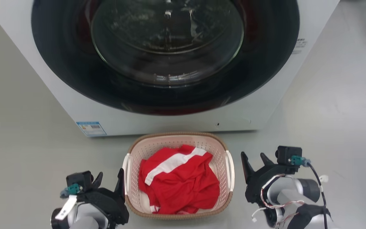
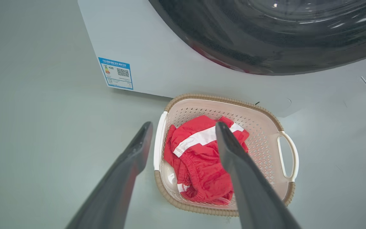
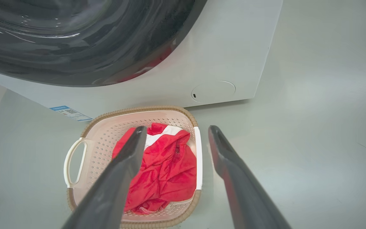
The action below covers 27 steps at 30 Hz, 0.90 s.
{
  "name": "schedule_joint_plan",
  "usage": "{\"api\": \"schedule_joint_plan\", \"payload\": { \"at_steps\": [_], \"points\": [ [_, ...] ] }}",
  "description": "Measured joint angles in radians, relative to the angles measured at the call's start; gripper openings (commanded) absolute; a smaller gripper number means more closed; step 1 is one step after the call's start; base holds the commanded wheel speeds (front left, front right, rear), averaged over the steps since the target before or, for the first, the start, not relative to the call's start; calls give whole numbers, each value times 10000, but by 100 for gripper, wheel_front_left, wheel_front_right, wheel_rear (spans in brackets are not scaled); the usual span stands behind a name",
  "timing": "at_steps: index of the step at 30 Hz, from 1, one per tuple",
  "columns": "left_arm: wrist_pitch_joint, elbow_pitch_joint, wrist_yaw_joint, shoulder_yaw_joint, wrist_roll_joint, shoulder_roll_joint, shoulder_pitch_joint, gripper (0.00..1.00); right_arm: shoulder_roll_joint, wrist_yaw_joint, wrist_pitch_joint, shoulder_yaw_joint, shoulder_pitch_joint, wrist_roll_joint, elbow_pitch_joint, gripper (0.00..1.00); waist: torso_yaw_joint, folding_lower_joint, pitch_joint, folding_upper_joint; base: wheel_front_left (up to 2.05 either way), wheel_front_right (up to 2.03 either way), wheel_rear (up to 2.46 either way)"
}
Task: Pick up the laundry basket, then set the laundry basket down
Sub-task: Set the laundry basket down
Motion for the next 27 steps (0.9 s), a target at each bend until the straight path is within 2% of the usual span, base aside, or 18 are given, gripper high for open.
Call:
{"api": "schedule_joint_plan", "payload": {
  "at_steps": [12, 27],
  "points": [
    [-2, -2644, 556, 652, 1149, 353, 1882, 100, -182, -351, 0, -915, 1288, -780, -1450, 100, 22, 0, -1252, 0, 0, 0, 0],
    [-2, -6487, 955, 1822, 2688, 579, 4124, 100, -840, -752, -2, -2617, 2939, -2677, -4491, 100, -55, 2, -1488, 1, 0, 0, 0]
  ]
}}
